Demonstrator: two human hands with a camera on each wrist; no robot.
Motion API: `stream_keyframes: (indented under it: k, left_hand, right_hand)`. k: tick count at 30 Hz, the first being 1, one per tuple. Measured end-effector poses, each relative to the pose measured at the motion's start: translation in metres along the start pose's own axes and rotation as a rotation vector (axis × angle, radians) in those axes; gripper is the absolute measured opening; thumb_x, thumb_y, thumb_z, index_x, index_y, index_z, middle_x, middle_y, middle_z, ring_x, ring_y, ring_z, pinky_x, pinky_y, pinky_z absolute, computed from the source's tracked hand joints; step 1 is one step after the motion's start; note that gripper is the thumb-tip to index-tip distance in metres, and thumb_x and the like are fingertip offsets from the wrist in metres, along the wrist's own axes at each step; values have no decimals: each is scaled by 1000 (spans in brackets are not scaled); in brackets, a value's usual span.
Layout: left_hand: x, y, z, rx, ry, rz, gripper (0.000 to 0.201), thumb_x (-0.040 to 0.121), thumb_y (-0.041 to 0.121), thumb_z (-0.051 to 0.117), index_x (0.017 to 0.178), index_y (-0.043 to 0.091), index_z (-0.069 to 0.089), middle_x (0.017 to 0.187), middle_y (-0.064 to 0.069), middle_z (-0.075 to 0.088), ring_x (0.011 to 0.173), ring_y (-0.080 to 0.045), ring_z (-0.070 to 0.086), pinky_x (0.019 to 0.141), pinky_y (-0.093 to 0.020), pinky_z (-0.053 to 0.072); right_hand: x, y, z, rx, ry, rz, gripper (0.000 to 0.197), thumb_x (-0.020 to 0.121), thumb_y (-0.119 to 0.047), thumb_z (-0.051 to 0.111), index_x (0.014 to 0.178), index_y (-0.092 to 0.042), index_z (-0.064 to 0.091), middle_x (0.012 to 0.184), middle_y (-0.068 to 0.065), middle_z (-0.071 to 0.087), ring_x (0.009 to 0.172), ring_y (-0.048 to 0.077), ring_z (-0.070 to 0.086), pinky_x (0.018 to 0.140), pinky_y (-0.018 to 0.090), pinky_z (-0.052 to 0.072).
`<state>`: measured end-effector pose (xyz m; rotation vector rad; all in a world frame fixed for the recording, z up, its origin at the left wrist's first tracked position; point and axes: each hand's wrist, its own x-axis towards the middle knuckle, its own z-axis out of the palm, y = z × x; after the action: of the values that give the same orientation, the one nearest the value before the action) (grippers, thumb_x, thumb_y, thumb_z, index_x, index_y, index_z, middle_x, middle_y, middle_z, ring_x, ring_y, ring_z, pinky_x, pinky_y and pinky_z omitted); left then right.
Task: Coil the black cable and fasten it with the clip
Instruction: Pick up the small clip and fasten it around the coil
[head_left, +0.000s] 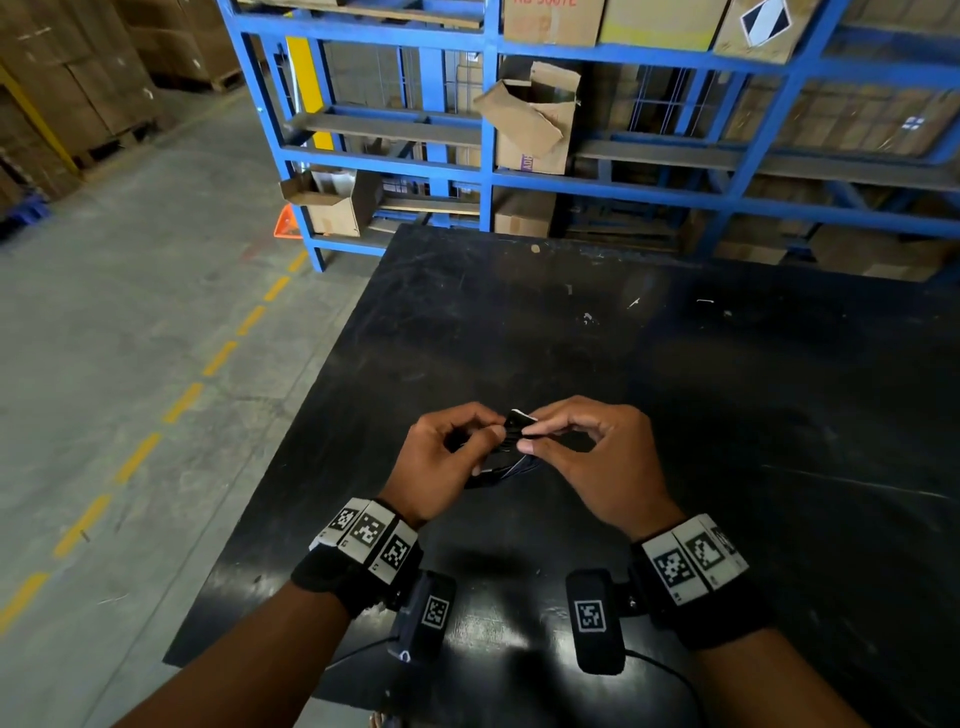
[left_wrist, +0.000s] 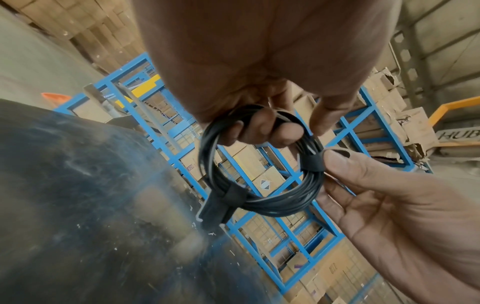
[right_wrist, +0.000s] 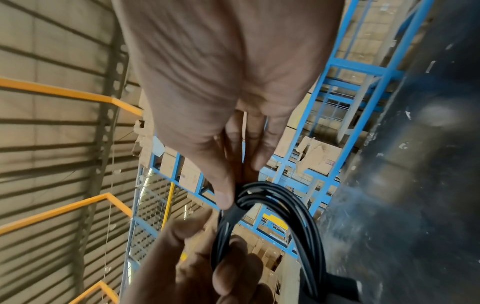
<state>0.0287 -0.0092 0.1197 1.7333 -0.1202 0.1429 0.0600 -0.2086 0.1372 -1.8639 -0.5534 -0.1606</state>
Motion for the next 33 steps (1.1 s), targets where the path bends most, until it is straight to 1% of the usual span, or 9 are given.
stream_keyframes:
  k: [2, 7, 11, 15, 19, 24, 28, 30, 33]
  left_hand:
    - [2, 2, 1, 14, -20, -42, 30, 93, 39, 66, 87, 12, 78, 56, -4, 55, 51, -15, 48, 58, -29, 40]
    - [5, 0, 1, 40, 16, -186, 20, 93, 23, 69, 81, 12, 81, 56, -4, 63, 52, -13, 57, 60, -28, 46]
    - [7, 1, 0, 27, -13, -229, 17, 84, 23, 69, 79, 12, 81, 78, -19, 77, 67, -20, 72, 72, -41, 59]
    - [8, 4, -2, 168, -54, -191, 13, 89, 12, 71, 82, 13, 82, 78, -8, 80, 73, -14, 77, 75, -32, 61]
    - [8, 8, -2, 249, -62, -142, 7, 87, 13, 74, 84, 15, 80, 77, -1, 80, 74, -15, 79, 74, -35, 64]
    - [11, 9, -3, 319, -166, -68, 6, 87, 14, 76, 81, 15, 73, 72, 3, 79, 70, -10, 77, 72, -27, 61]
    - [16, 10, -3, 353, -275, -58, 6, 89, 22, 76, 85, 18, 72, 74, 4, 78, 71, -5, 75, 68, -22, 57]
    - [17, 8, -4, 295, -268, -63, 15, 87, 28, 79, 92, 18, 69, 80, 1, 78, 76, -11, 77, 72, -30, 61]
    - [19, 2, -11, 133, -208, -120, 25, 83, 27, 84, 99, 15, 69, 94, -10, 77, 87, -34, 76, 78, -49, 63]
  right_hand:
    - [1, -2, 3, -41, -13, -49, 13, 72, -8, 90, 82, -11, 83, 88, -2, 80, 84, 9, 76, 81, 25, 61]
    - [1, -1, 5, -16, -25, 21, 15, 71, -8, 91, 83, -12, 84, 87, -3, 81, 81, 6, 77, 77, 21, 61]
    - [-2, 1, 7, 11, -13, 73, 16, 71, -7, 91, 84, -14, 84, 85, -4, 81, 80, 5, 77, 73, 15, 59]
    - [-1, 4, 5, 25, -12, 117, 17, 70, -8, 91, 82, -16, 83, 82, -3, 81, 77, 8, 77, 72, 23, 62]
    - [0, 8, 5, 34, -25, 161, 18, 68, -4, 92, 80, -11, 81, 78, 0, 79, 74, 11, 76, 70, 28, 63]
    - [2, 12, 0, 138, -142, 331, 41, 69, 2, 90, 104, -12, 77, 83, 4, 78, 81, 11, 75, 81, 26, 62]
    - [0, 21, -4, 3, -168, 297, 22, 73, -4, 89, 85, -19, 79, 87, 0, 79, 86, 24, 77, 83, 39, 64]
    - [0, 26, -7, -22, -128, 290, 21, 74, -5, 88, 82, -22, 79, 84, -1, 79, 82, 24, 77, 77, 37, 63]
    - [-2, 30, -9, 161, -52, 415, 13, 79, 0, 84, 86, -10, 78, 84, 11, 78, 73, 23, 75, 64, 29, 59]
